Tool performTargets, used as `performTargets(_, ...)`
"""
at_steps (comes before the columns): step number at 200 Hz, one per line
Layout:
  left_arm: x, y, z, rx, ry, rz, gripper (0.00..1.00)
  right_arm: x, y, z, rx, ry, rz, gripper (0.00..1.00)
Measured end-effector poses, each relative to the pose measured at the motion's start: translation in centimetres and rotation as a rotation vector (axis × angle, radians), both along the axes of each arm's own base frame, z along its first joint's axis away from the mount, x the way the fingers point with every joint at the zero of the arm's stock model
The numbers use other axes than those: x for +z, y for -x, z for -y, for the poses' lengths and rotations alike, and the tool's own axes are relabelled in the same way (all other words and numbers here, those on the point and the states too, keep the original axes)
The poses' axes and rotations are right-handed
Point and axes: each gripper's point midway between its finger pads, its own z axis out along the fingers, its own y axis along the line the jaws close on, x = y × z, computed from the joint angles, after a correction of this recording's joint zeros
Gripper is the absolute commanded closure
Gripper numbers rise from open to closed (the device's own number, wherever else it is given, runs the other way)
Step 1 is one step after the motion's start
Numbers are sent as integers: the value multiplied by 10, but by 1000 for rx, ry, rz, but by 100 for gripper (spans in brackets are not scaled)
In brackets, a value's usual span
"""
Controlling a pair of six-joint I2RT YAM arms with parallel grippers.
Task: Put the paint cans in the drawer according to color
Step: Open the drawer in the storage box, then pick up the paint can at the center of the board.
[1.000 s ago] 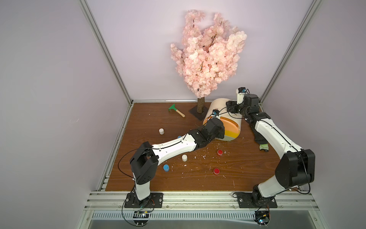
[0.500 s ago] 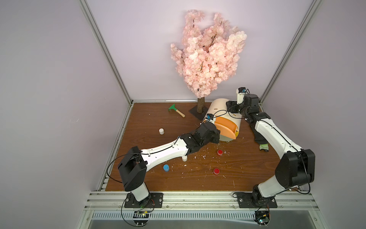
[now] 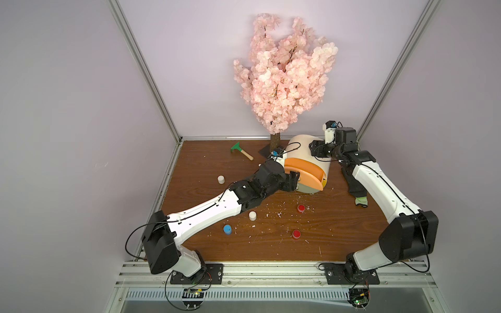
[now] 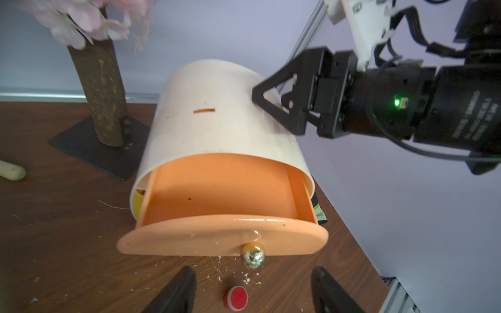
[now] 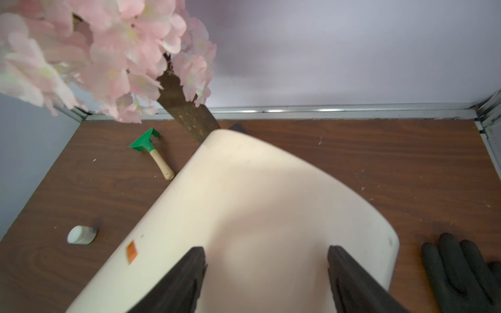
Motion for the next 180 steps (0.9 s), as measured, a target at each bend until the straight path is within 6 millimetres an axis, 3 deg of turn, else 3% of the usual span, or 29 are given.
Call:
performTargets(17,8,-17,-30,57,-6,18,19,4,21,-15,43,-2,-26,23)
performTargets(36,0,-36,-69,127,-30,7,13,13,47,-35,100,-9,-44,24)
performTargets(49,-13,-48,-95,170,-56,-19,9,21,65,-48,138,-19,-43,24)
performTargets(56,-21,-54,-108,191,-75,-31,1,27,75,-54,155,-27,-38,24)
performTargets(84,-54,-67,-154,254,-126,-97,0,48,120,-74,212,-46,-15,25)
performTargets(106,-72,-72,-180,282,-149,-131,0,50,156,-90,260,-64,-26,26)
performTargets(131,-82,-74,-206,293,-163,-146,0,27,198,-112,314,-58,-101,27)
performTargets(152,-88,-73,-219,275,-174,-141,0,-9,232,-129,344,-10,-201,29)
performTargets(180,-97,-65,-216,213,-183,-133,0,-60,265,-132,334,89,-321,36)
